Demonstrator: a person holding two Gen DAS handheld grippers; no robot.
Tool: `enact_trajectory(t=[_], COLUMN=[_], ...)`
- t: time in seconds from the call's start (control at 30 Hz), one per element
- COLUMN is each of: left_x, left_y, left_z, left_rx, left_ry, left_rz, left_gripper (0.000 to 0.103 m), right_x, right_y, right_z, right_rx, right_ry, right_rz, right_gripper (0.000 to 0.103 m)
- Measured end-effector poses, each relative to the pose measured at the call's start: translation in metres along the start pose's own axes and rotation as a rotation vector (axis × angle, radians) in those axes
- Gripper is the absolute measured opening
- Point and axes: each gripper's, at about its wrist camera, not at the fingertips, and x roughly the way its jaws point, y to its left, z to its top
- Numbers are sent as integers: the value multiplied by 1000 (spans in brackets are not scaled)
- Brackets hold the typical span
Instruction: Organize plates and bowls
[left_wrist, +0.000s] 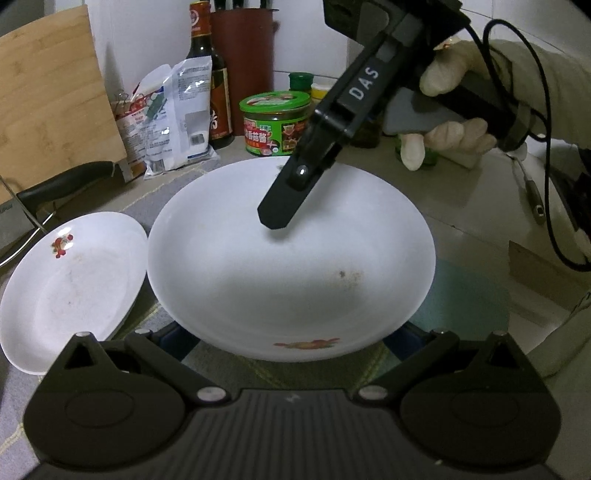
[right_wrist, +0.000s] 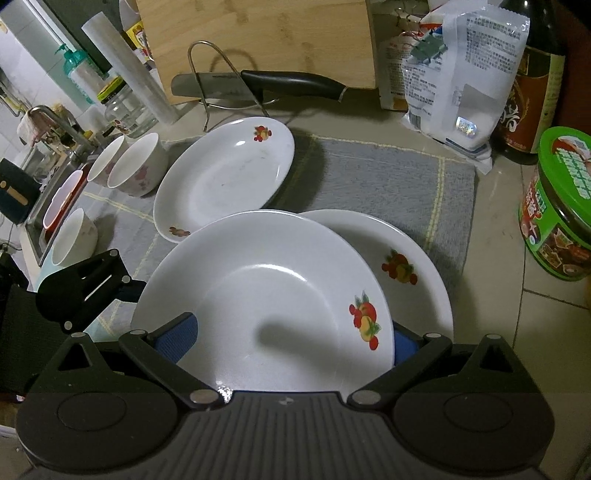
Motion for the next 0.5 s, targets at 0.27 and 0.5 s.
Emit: enact_trajectory(t=[0.27, 0.5], left_x=[4, 11], left_y=[2, 2], left_z=[4, 7], left_rx=[2, 22], left_ry=[19, 31], left_rz=[1, -3], left_gripper=[102, 102], right_x=[5, 4], right_y=[-7, -12], right_z=[1, -2], right_rx=[10, 26], right_ry=[3, -4], right_rz=[4, -4], right_gripper=[103, 103])
